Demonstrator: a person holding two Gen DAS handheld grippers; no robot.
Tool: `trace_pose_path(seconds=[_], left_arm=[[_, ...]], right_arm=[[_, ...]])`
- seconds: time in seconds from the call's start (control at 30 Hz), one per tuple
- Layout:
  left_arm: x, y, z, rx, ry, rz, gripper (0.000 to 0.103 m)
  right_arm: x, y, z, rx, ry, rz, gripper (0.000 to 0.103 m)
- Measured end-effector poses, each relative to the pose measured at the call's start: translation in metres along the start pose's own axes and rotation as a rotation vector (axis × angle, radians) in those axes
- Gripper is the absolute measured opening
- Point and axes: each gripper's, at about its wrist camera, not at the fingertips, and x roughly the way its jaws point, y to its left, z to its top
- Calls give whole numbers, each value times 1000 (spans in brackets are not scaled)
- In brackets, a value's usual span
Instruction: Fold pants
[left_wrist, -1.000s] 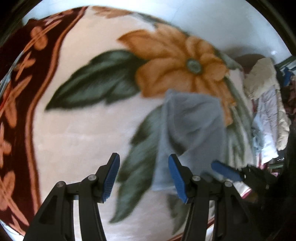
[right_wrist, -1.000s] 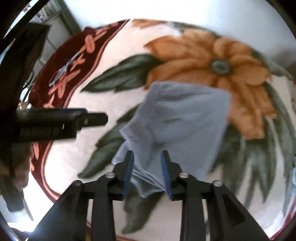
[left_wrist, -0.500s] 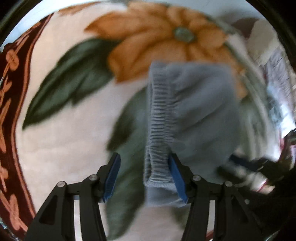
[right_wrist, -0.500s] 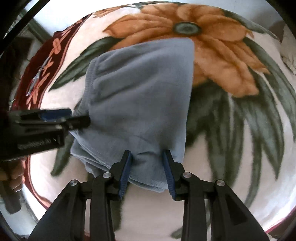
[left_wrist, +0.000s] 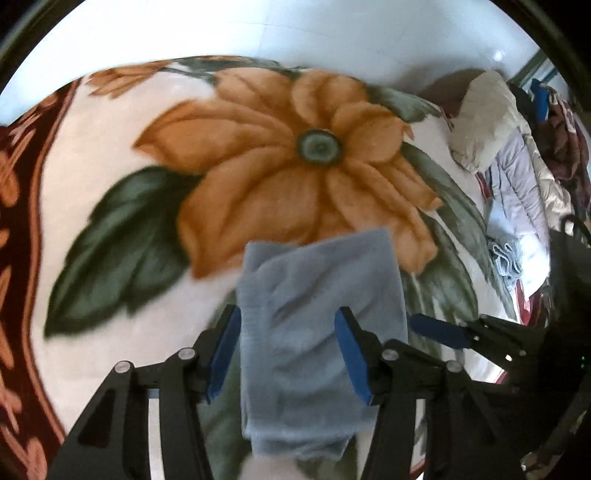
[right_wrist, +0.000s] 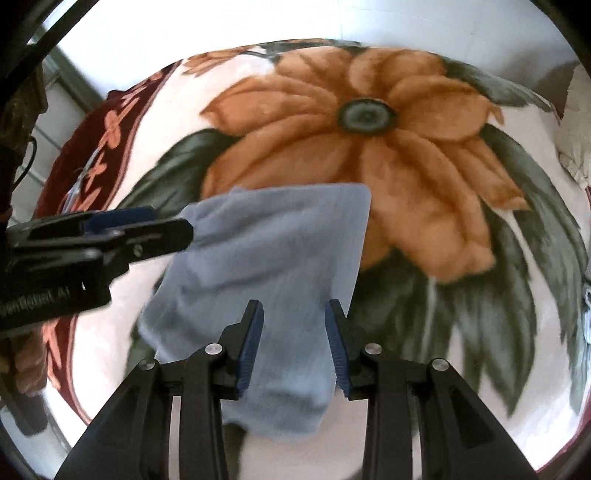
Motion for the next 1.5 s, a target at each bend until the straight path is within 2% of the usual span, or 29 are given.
trace_pose_path(seconds=[0.03, 0.1, 0.17, 0.2, 0.27, 0.5, 0.57, 0.63, 0.77, 1.0, 1.03, 1.07, 1.1, 1.17, 1.27, 1.5], left_arm=[[8, 1, 3, 1, 8, -1, 42], [30, 3, 10, 1, 28, 1, 41], [53, 11, 10, 6, 66, 33, 41], [59, 13, 8, 13, 75, 51, 41], [68, 16, 8, 23, 94, 61, 52], [46, 33, -3, -39, 105, 32, 56], [40, 40, -14, -79, 123, 10, 59], [36, 41, -23, -110, 146, -14, 59], [46, 43, -43, -165, 183, -54, 61], [63, 46, -53, -235, 181, -86, 68], [63, 46, -54, -244, 181, -96, 63], [64, 44, -54, -256, 183, -125, 47], [64, 43, -55, -275, 188, -156, 44], [60, 40, -56, -288, 176, -143, 37], [45, 36, -57, -294, 146, -143, 31], [-15, 43, -78, -367, 74, -114, 29]], right_arm=[[8, -3, 3, 14, 3, -1, 35], [22, -6, 4, 36, 25, -4, 35], [33, -10, 4, 51, 39, -9, 35], [36, -10, 4, 49, 44, -14, 35], [37, -11, 4, 44, 47, -17, 35], [3, -22, -9, 156, 32, 33, 36], [3, -28, -20, 206, 57, 40, 50], [10, -34, -31, 248, 93, 56, 53], [33, -43, -48, 369, 161, 197, 53], [47, -31, -48, 324, 173, 166, 57], [46, -31, -48, 322, 176, 165, 54], [45, -31, -47, 320, 178, 164, 47], [42, -30, -46, 318, 176, 166, 44], [33, -23, -43, 287, 162, 160, 30], [14, -3, -37, 198, 135, 123, 24], [-31, 51, -38, 52, 100, 178, 23]])
